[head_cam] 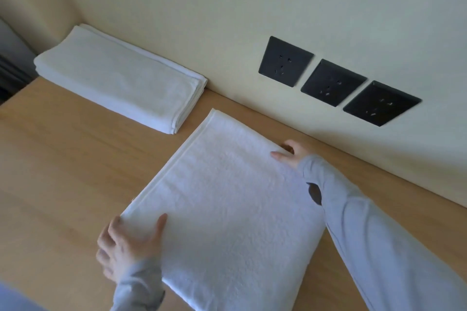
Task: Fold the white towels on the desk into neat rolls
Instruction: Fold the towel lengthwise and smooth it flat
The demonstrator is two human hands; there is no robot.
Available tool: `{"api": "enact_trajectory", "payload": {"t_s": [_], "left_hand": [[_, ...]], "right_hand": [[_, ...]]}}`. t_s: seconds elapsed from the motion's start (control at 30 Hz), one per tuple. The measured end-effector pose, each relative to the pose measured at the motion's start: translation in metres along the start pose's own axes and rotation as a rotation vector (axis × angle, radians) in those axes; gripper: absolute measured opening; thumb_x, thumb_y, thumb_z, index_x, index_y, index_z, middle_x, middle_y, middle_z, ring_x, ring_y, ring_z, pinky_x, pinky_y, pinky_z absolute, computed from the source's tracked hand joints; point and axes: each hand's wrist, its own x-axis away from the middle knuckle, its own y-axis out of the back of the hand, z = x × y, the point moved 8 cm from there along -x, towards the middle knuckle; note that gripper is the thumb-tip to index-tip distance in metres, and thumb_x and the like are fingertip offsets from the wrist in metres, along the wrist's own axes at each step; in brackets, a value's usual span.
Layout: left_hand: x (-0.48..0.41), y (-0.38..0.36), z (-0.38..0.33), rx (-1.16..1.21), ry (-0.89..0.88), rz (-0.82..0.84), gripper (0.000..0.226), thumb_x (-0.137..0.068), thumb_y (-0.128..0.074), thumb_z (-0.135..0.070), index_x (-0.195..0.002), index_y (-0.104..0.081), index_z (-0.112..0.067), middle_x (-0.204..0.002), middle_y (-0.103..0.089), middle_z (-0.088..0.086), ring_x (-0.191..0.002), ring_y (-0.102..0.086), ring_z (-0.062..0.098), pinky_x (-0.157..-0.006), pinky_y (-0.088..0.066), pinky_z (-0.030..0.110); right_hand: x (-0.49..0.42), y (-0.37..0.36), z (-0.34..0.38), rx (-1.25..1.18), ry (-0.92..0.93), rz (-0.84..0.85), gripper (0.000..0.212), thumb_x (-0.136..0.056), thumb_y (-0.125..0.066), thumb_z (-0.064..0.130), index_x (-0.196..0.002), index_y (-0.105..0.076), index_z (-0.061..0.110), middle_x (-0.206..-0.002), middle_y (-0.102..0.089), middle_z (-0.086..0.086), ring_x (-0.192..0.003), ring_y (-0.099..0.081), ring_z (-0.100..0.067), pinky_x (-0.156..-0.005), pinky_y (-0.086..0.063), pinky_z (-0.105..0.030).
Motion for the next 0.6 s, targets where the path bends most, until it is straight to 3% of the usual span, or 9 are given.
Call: {"api": "enact_trajectory", "payload": {"t_s": [0.1,0.17,0.23,0.3,0.4,0.47,0.53,0.6], "left_hand": [[0.021,-0.008,0.033,0.266,0.271,0.055,0.106,-0.053,-0.089,-0.041,-0.139,-0.032,-0.015,-0.138,-0.033,0.014,-0.130,-0.031,0.030,-0.107,-0.031,0.049],[0.027,-0.021,0.045,0.369,0.439,0.134,0.093,-0.059,-0.088,-0.037,-0.131,-0.039,-0.003,-0.129,-0.046,0.018,-0.119,-0.046,0.036,-0.099,-0.039,0.048],[0.029,-0.031,0.047,0.398,0.497,0.219,0.070,-0.065,-0.082,-0.041,-0.109,-0.054,0.005,-0.108,-0.060,0.022,-0.096,-0.058,0.039,-0.087,-0.047,0.045],[0.026,-0.029,0.038,0.377,0.403,0.228,0.058,-0.070,-0.077,-0.045,-0.090,-0.058,0.007,-0.090,-0.063,0.023,-0.083,-0.060,0.039,-0.076,-0.048,0.041],[0.020,-0.012,0.005,0.385,0.155,0.148,0.054,-0.074,-0.076,-0.040,-0.104,-0.055,-0.001,-0.092,-0.062,0.017,-0.088,-0.060,0.036,-0.076,-0.047,0.040],[0.016,-0.007,-0.030,0.386,-0.016,0.187,0.053,-0.072,-0.078,-0.041,-0.108,-0.054,-0.011,-0.096,-0.063,0.011,-0.090,-0.061,0.032,-0.079,-0.047,0.039],[0.011,-0.012,-0.071,0.343,-0.187,0.270,0.052,-0.066,-0.078,-0.046,-0.103,-0.054,-0.018,-0.090,-0.062,0.003,-0.086,-0.059,0.027,-0.074,-0.042,0.034],[0.009,-0.028,-0.115,0.230,-0.355,0.354,0.049,-0.067,-0.080,-0.044,-0.100,-0.054,-0.019,-0.083,-0.057,-0.001,-0.082,-0.054,0.024,-0.072,-0.038,0.031]], "right_hand": [[-0.015,-0.006,0.016,0.101,0.024,0.061,0.080,-0.079,-0.063,0.055,-0.139,-0.035,0.011,-0.139,-0.046,-0.007,-0.123,-0.047,-0.024,-0.089,-0.034,-0.026],[-0.019,-0.010,0.016,0.162,-0.001,0.104,0.090,-0.077,-0.063,0.058,-0.144,-0.028,0.009,-0.147,-0.036,-0.008,-0.132,-0.039,-0.025,-0.099,-0.033,-0.030],[-0.020,-0.013,0.015,0.202,-0.009,0.113,0.094,-0.078,-0.060,0.061,-0.146,-0.023,0.007,-0.152,-0.029,-0.010,-0.137,-0.032,-0.026,-0.108,-0.028,-0.033],[-0.016,-0.009,0.016,0.225,0.022,0.090,0.094,-0.079,-0.058,0.061,-0.145,-0.023,0.005,-0.152,-0.028,-0.012,-0.137,-0.031,-0.027,-0.108,-0.028,-0.035],[0.005,0.007,0.012,0.281,0.051,0.024,0.089,-0.081,-0.054,0.063,-0.143,-0.028,0.005,-0.148,-0.033,-0.013,-0.133,-0.036,-0.028,-0.104,-0.032,-0.036],[0.032,0.021,-0.005,0.296,0.017,-0.049,0.082,-0.081,-0.054,0.062,-0.137,-0.037,0.003,-0.140,-0.043,-0.015,-0.127,-0.042,-0.031,-0.099,-0.037,-0.037],[0.067,0.034,-0.034,0.208,-0.019,-0.155,0.060,-0.081,-0.059,0.056,-0.109,-0.055,0.003,-0.111,-0.059,-0.014,-0.106,-0.055,-0.034,-0.077,-0.045,-0.036],[0.110,0.041,-0.072,0.030,-0.103,-0.246,0.043,-0.079,-0.064,0.051,-0.075,-0.050,0.010,-0.079,-0.057,-0.006,-0.077,-0.056,-0.027,-0.052,-0.036,-0.028]]}}
